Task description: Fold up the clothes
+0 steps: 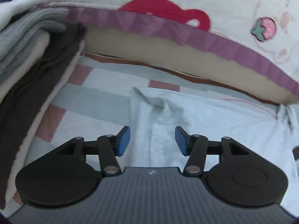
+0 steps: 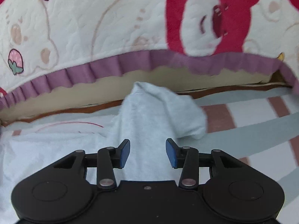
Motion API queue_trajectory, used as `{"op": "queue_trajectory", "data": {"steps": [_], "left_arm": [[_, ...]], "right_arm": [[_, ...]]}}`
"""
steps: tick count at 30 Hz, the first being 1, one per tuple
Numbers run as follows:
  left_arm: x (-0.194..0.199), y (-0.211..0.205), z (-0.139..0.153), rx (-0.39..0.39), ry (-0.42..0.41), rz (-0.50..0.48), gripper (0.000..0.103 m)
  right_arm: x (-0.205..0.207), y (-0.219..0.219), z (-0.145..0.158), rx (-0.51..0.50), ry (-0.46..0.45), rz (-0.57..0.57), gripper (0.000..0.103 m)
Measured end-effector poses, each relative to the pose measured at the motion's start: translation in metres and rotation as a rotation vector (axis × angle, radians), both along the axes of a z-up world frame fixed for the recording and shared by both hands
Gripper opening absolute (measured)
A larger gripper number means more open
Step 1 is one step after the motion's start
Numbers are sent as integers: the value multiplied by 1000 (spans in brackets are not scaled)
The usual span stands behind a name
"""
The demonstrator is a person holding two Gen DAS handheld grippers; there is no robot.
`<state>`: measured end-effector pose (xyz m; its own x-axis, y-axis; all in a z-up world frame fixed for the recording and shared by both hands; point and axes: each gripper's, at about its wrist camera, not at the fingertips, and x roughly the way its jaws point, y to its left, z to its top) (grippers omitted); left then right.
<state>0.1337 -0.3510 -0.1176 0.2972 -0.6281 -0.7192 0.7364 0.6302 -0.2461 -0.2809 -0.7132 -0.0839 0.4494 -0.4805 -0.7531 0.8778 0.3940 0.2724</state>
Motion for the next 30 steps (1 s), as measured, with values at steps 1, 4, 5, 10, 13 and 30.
{"op": "queue_trajectory", "data": {"steps": [1, 4, 5, 10, 13, 30], "left_arm": [[3, 2, 0, -19, 20, 18, 55], [0, -1, -4, -52, 31, -16, 56], [-1, -3, -6, -60, 30, -35, 56], [-18, -26, -22, 11, -71, -162, 63], [-28, -39, -32, 87, -127, -206, 64], [-36, 9, 37, -175, -176, -267, 1]], "right_arm": [[2, -5, -2, 25, -38, -13, 48], [2, -26, -1, 111, -180, -117, 48], [7, -31, 3, 103, -180, -113, 48], [34, -46, 10, 62, -92, -86, 59], [47, -51, 4, 32, 1, -128, 63], [-80, 54, 47, -53, 28, -214, 10]]}}
